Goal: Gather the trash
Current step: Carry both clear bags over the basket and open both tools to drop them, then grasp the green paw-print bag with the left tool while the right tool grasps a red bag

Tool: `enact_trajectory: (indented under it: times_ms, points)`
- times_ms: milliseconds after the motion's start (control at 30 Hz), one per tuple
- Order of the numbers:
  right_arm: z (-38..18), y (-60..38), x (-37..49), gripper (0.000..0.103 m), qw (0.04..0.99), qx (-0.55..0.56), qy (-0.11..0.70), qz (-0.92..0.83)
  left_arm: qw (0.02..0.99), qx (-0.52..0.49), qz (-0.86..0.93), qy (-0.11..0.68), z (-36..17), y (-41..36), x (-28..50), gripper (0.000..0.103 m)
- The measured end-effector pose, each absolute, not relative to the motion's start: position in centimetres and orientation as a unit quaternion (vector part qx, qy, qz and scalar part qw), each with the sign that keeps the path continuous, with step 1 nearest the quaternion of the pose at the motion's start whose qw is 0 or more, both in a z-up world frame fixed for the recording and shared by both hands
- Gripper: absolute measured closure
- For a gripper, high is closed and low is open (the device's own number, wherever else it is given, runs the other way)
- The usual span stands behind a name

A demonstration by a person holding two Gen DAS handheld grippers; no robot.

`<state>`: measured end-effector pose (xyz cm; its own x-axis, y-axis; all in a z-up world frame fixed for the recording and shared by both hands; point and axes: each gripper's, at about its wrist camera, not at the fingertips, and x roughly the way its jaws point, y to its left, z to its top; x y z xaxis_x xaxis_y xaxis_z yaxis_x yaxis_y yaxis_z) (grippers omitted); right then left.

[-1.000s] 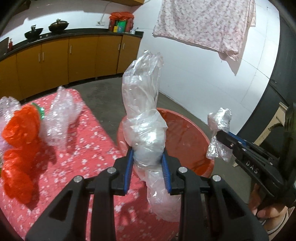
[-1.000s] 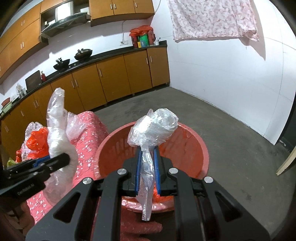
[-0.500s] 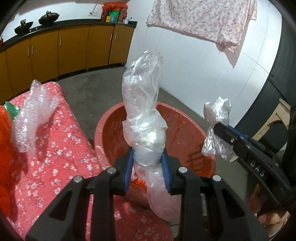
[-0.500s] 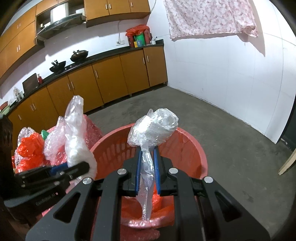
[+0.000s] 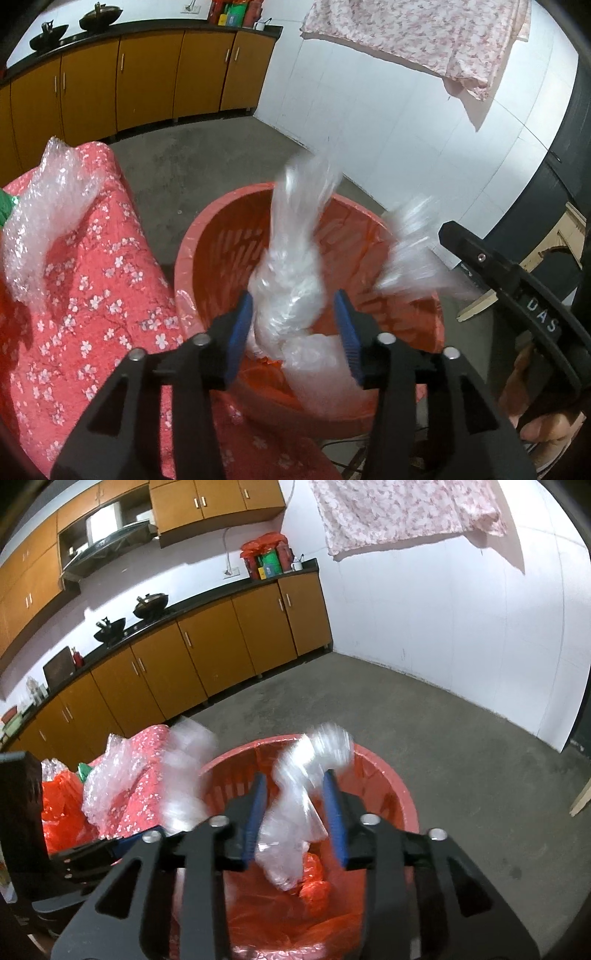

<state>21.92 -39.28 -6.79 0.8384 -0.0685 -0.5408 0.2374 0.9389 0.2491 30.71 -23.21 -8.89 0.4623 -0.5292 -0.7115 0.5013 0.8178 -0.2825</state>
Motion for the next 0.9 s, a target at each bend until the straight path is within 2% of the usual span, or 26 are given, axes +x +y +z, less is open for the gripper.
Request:
enact_trajectory:
  times_ms: [67,133,200,300,433,900]
  points:
    - [-7.0,-39.5,21.8,0.061,0.944,0.164,0.274,-0.083,0.855,-0.016,-0.298,0.425,-9.0,-23.0,30.7,0.049]
    - [-7.0,-39.7,21.7,0.049,0.943,0.168,0.275,-0.087,0.856,-0.021,-0.292,0.427,-9.0,-22.5,30.8,0.043]
    - [-7.0,-39.8,21.2,0.023,0.943,0.171,0.269,-0.094,0.862,-0.026,-0.28,0.422,-8.8,-21.5,30.6,0.034]
    - [-6.8,-39.8,20.6,0.011,0.944,0.177,0.261,-0.102,0.876,-0.022,-0.258,0.407,-8.3,-19.9,30.0,0.022]
    - [-6.8,-39.6,20.4,0.01,0.942,0.179,0.266,-0.103,0.895,-0.01,-0.225,0.386,-7.1,-17.2,28.8,0.015]
    - [-4.0,-31.9,20.9,0.01,0.954,0.125,0.271,-0.027,0.935,-0.033,-0.123,0.33,-2.6,-4.9,23.4,0.009]
